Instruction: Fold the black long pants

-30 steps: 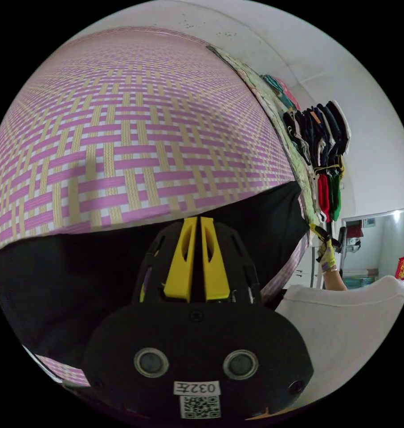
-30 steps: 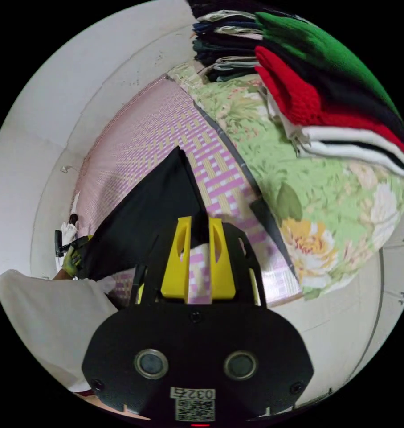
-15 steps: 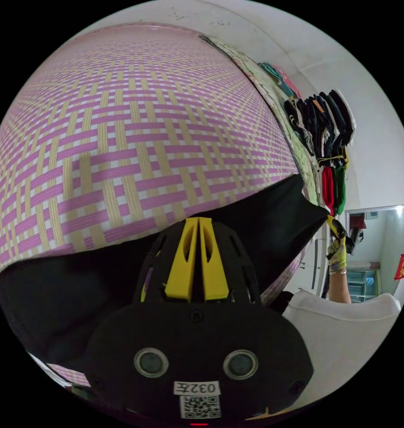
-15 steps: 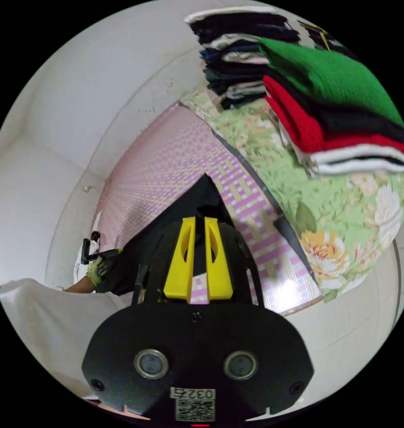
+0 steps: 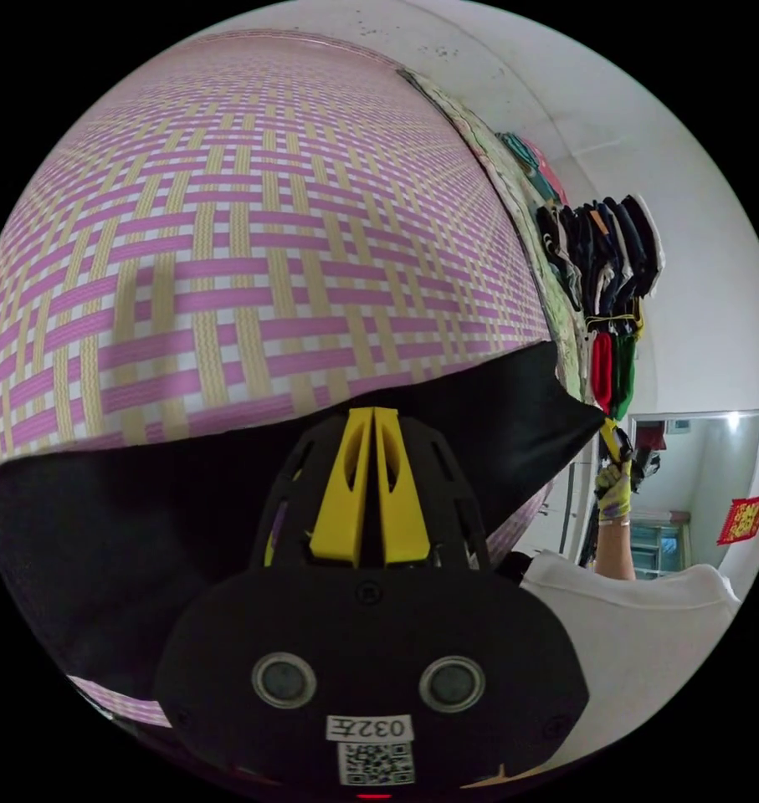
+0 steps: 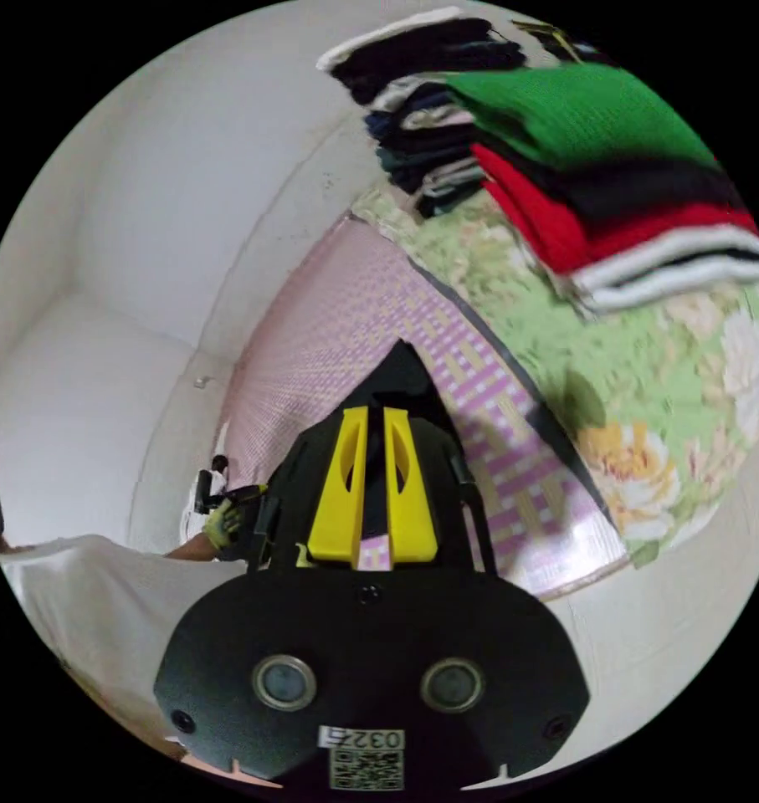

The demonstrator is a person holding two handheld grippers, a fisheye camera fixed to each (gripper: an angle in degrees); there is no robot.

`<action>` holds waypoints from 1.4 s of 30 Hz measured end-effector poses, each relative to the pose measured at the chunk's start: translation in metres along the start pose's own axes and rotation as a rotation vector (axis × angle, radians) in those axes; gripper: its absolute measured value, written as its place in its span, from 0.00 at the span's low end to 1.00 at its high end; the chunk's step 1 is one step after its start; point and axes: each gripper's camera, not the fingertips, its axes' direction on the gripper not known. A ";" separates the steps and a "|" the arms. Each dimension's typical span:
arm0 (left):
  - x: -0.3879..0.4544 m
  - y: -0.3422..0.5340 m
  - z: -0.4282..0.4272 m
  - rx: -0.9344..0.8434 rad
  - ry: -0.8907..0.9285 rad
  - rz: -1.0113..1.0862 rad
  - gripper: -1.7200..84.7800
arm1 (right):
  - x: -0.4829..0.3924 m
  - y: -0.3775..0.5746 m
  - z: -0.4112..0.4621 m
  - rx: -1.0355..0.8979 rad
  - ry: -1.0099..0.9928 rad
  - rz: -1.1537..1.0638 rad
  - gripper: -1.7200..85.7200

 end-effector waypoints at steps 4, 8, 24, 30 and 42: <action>-0.004 0.000 0.002 0.005 0.014 0.000 0.01 | 0.025 0.001 0.024 -0.157 0.147 0.063 0.07; -0.007 -0.001 0.005 0.008 0.022 -0.003 0.01 | 0.058 0.035 0.011 -0.118 0.038 0.201 0.06; 0.017 0.044 0.014 -0.044 0.088 0.225 0.01 | 0.102 0.097 0.017 -0.063 -0.135 0.305 0.17; 0.000 0.106 0.033 -0.082 0.139 0.178 0.01 | 0.096 0.101 0.039 -0.029 -0.232 0.318 0.16; -0.016 0.118 0.063 -0.080 0.129 0.108 0.01 | 0.073 0.077 0.023 0.082 -0.077 0.269 0.06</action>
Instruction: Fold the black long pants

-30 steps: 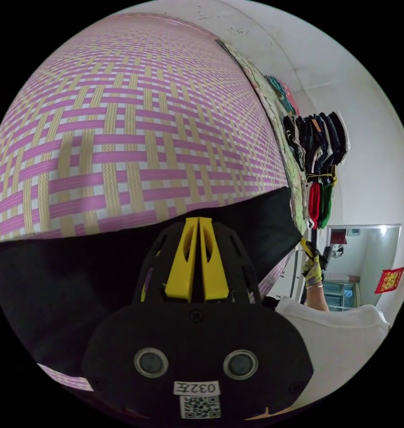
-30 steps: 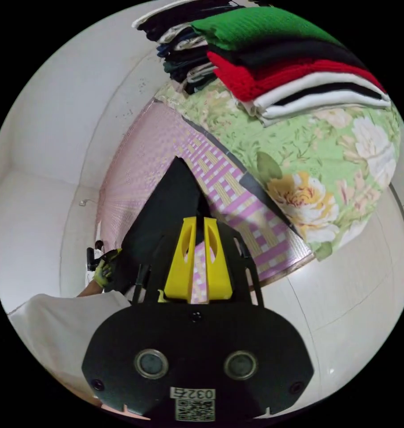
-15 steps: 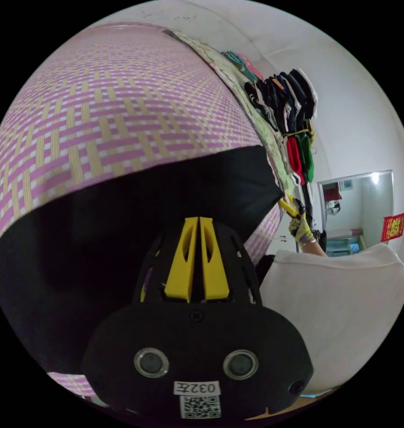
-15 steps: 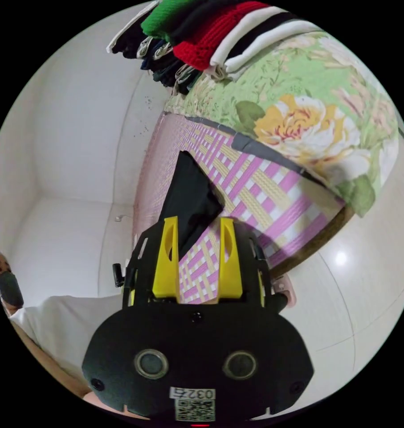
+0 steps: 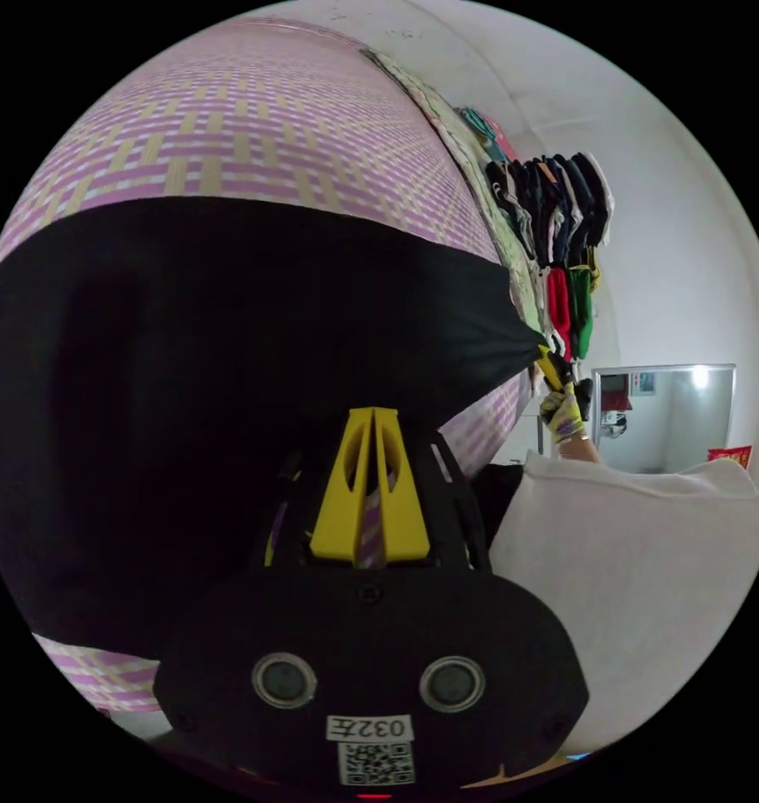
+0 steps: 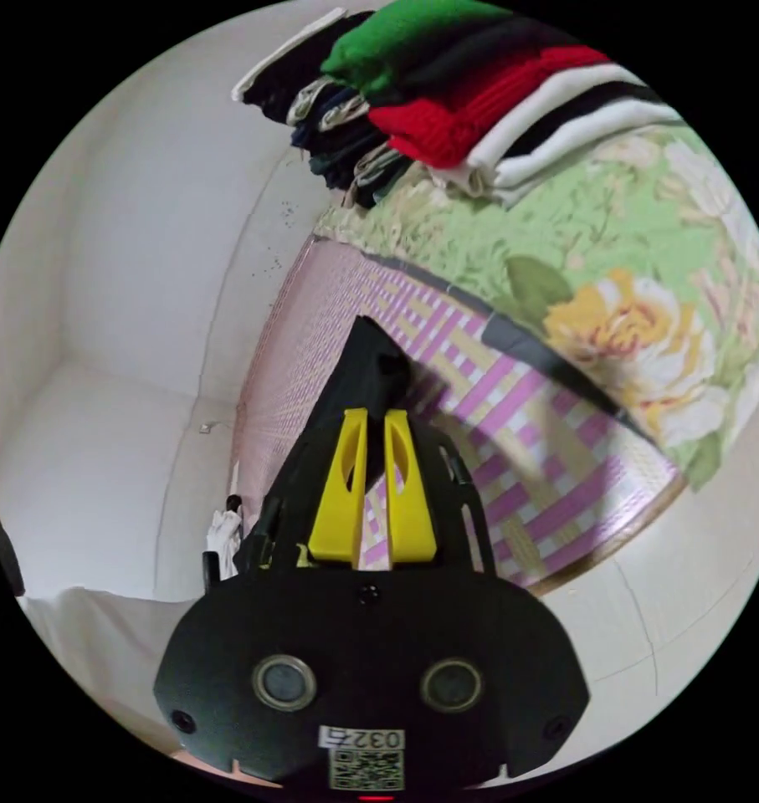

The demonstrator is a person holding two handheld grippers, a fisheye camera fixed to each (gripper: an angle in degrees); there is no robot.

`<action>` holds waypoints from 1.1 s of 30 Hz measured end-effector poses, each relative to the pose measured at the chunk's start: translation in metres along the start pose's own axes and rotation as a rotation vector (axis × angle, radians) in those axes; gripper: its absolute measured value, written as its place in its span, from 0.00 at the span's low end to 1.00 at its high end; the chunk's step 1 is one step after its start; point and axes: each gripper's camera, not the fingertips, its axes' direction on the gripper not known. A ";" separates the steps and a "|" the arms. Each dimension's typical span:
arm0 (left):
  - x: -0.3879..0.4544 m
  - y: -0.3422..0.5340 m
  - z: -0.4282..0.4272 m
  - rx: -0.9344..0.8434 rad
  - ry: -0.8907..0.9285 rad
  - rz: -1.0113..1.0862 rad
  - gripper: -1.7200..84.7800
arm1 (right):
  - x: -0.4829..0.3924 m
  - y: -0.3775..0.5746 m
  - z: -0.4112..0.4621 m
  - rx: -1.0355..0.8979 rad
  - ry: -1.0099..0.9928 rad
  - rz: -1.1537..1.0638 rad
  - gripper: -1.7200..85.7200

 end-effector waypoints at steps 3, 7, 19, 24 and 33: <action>0.007 -0.013 0.023 -0.043 0.057 0.034 0.01 | 0.026 -0.005 0.000 -0.041 0.021 0.074 0.07; 0.007 -0.009 0.026 -0.067 0.032 0.062 0.01 | 0.040 -0.003 -0.005 -0.014 -0.078 0.124 0.12; -0.044 0.042 -0.004 0.047 0.067 -0.058 0.01 | 0.030 -0.008 0.001 0.007 -0.146 0.143 0.14; -0.057 0.053 -0.011 0.070 0.081 -0.064 0.01 | 0.002 -0.025 0.036 -0.053 -0.109 0.128 0.10; -0.113 0.090 -0.049 0.183 0.165 -0.126 0.01 | -0.092 -0.038 0.059 -0.053 0.108 -0.016 0.09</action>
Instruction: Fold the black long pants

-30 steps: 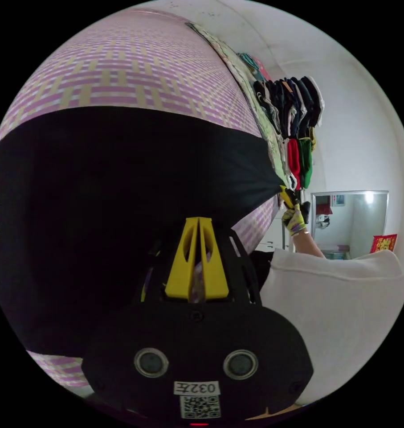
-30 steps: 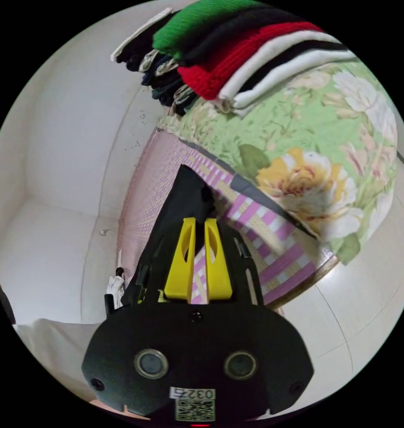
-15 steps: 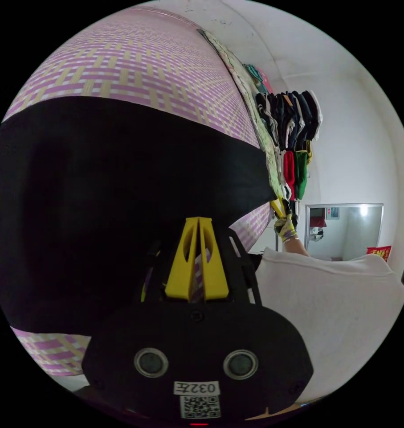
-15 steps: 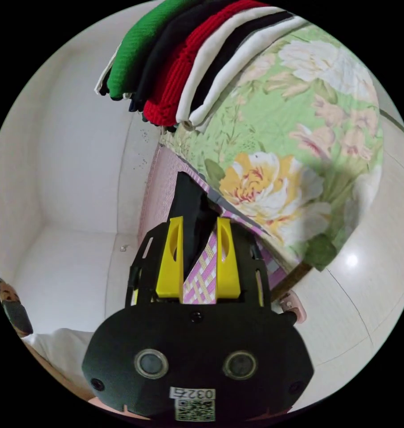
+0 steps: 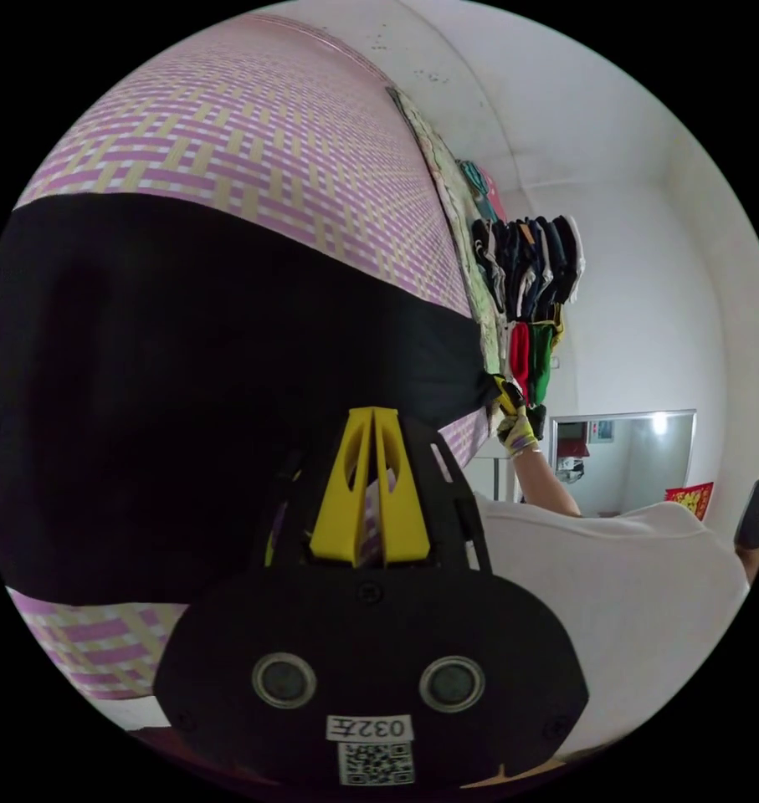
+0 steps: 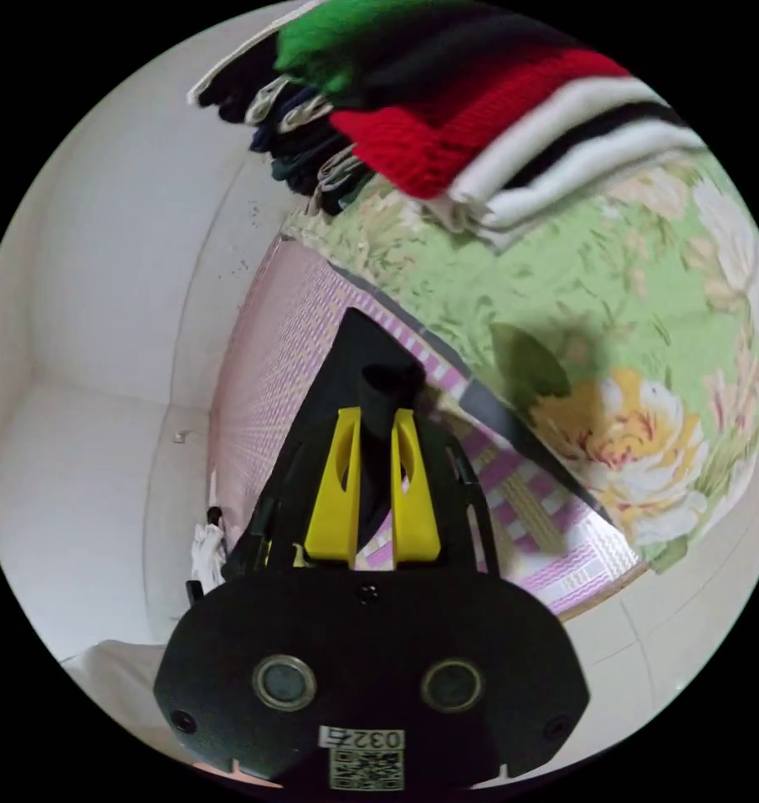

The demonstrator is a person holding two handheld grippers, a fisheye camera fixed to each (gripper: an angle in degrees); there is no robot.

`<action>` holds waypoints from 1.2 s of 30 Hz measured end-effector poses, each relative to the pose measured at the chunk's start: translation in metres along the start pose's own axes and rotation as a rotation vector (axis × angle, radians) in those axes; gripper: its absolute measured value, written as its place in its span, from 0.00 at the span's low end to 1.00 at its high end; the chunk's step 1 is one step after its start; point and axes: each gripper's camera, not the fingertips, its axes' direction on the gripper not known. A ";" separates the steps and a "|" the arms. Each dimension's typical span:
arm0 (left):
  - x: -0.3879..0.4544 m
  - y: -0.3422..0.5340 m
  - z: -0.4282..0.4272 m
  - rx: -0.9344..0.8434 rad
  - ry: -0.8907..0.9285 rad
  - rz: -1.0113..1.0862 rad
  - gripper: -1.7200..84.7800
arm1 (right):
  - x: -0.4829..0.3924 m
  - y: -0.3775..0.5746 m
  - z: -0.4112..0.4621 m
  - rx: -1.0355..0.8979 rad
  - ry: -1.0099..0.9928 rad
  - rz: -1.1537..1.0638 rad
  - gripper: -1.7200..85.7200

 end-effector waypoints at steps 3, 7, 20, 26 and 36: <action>-0.019 0.007 -0.028 0.060 0.032 -0.010 0.01 | -0.082 0.000 0.014 -0.003 0.033 -0.174 0.08; -0.037 0.014 -0.059 0.102 0.052 0.000 0.01 | -0.204 0.028 0.046 -0.060 -0.017 -0.446 0.08; -0.105 0.034 -0.086 0.082 0.108 -0.022 0.01 | -0.314 0.240 0.247 -0.683 -0.101 -0.651 0.08; -0.106 0.013 -0.070 0.028 0.141 0.009 0.01 | -0.339 0.233 0.228 -0.607 -0.142 -0.634 0.08; -0.096 -0.017 -0.048 0.003 0.169 0.000 0.01 | -0.362 0.248 0.253 -0.715 -0.174 -0.651 0.08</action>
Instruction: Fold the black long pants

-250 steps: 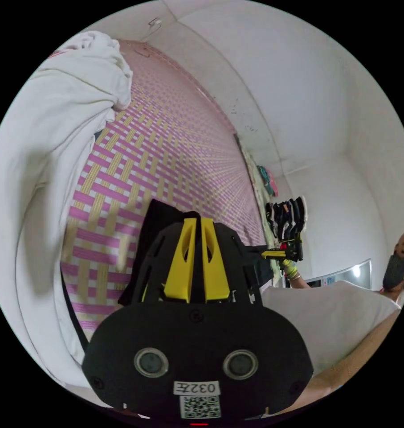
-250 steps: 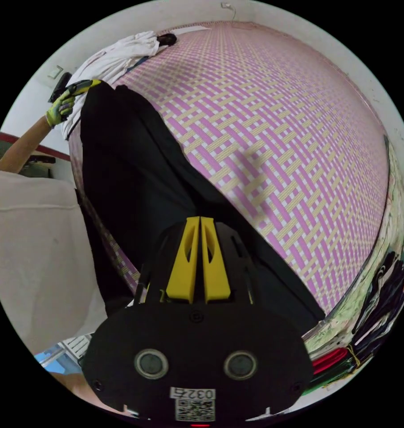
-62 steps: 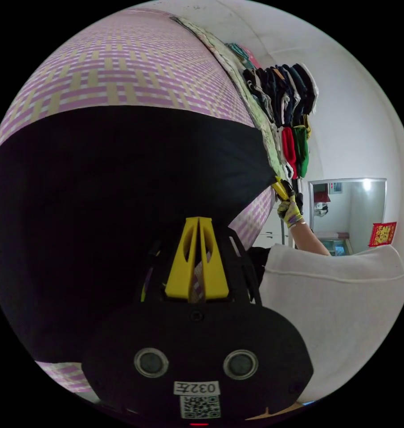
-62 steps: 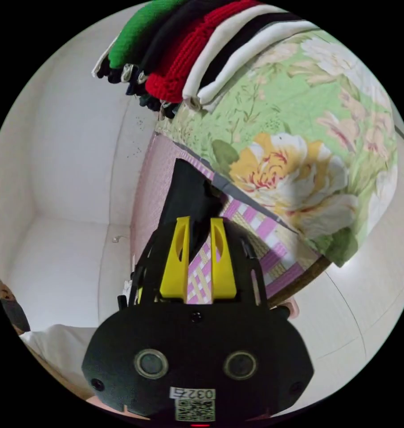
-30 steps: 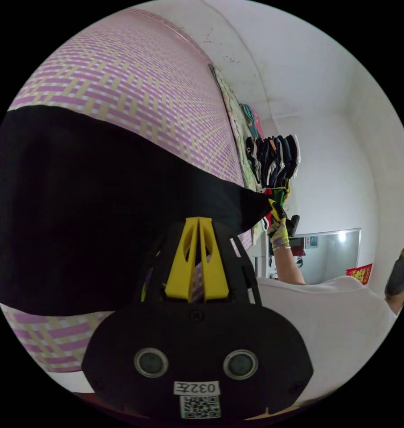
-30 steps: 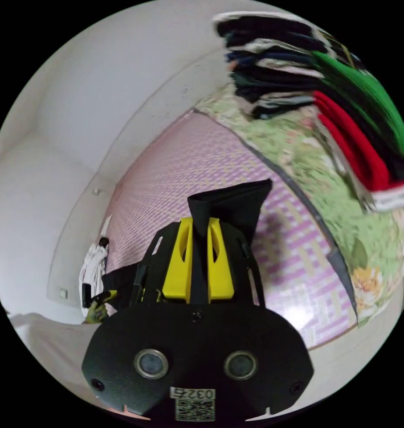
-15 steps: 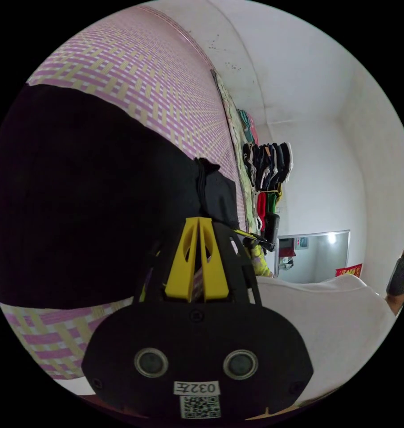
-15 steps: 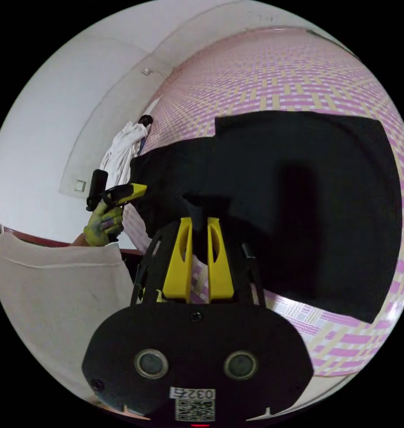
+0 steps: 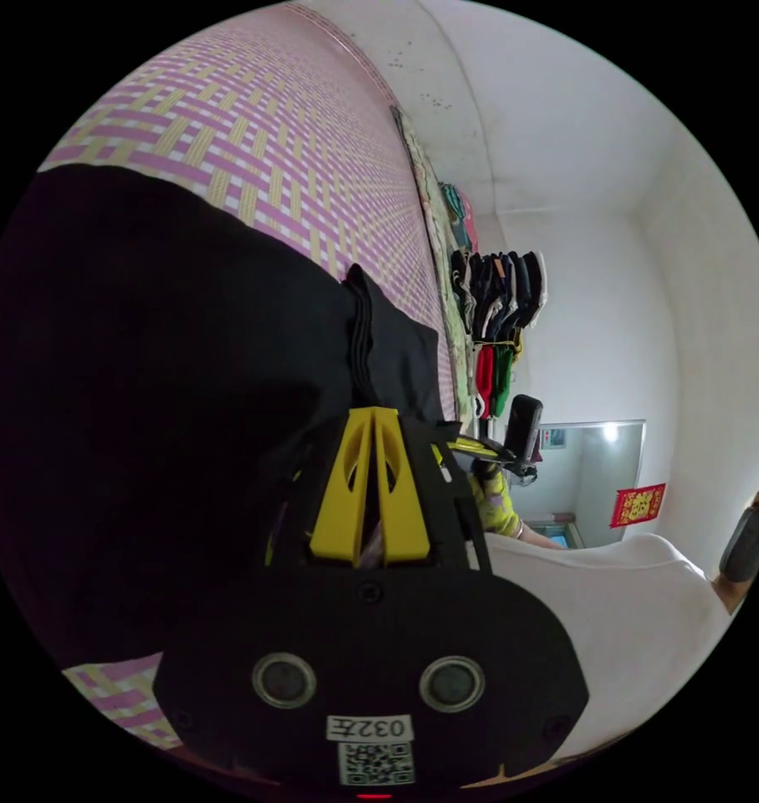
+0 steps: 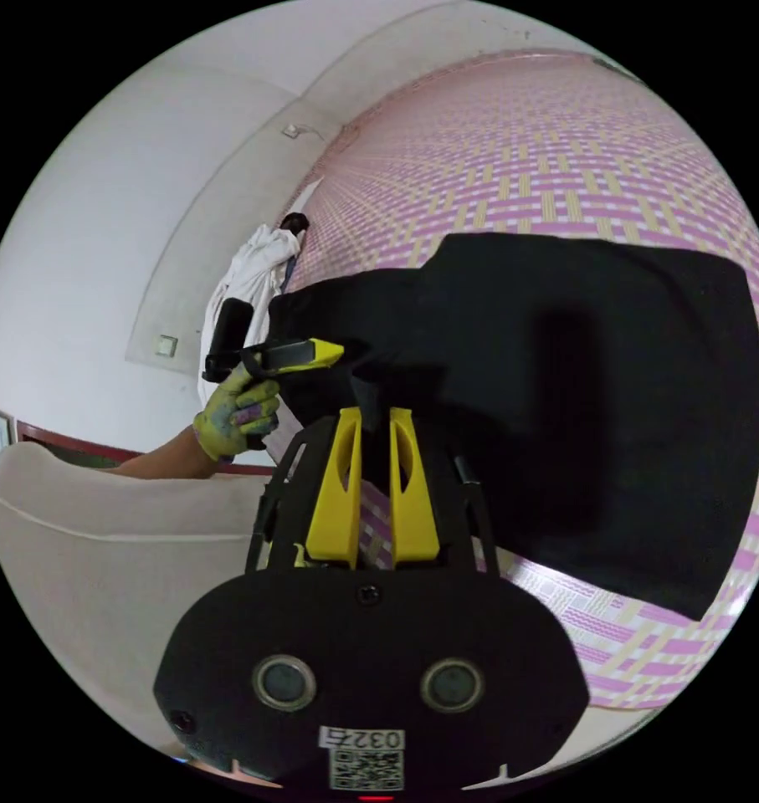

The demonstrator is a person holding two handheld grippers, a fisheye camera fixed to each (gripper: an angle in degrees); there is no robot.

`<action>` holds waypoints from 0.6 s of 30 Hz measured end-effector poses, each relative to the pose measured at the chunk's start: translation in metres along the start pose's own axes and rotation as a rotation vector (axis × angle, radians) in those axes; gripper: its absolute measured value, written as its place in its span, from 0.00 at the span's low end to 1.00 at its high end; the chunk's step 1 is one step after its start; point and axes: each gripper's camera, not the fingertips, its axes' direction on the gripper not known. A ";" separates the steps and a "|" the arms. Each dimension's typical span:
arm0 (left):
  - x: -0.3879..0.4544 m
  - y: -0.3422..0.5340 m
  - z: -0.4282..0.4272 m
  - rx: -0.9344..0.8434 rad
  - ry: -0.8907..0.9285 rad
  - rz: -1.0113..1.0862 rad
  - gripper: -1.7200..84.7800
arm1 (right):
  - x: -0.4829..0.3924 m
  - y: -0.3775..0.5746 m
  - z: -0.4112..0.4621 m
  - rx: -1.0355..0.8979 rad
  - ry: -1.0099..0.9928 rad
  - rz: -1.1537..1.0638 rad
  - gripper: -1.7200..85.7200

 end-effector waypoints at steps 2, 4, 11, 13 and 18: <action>0.009 -0.003 0.001 0.007 -0.009 0.021 0.01 | -0.013 0.001 -0.006 0.019 0.009 -0.057 0.08; 0.018 -0.007 0.003 0.016 -0.022 0.038 0.01 | -0.024 0.000 -0.009 0.022 0.036 -0.106 0.08; 0.050 -0.030 0.040 -0.056 -0.051 0.082 0.01 | -0.011 -0.008 0.036 -0.184 0.038 -0.141 0.10; 0.062 -0.035 0.055 -0.108 -0.076 0.112 0.01 | -0.005 -0.006 0.021 -0.159 -0.040 -0.116 0.11; 0.103 -0.033 0.101 -0.269 -0.138 0.233 0.01 | 0.024 0.037 -0.067 0.080 0.002 -0.043 0.09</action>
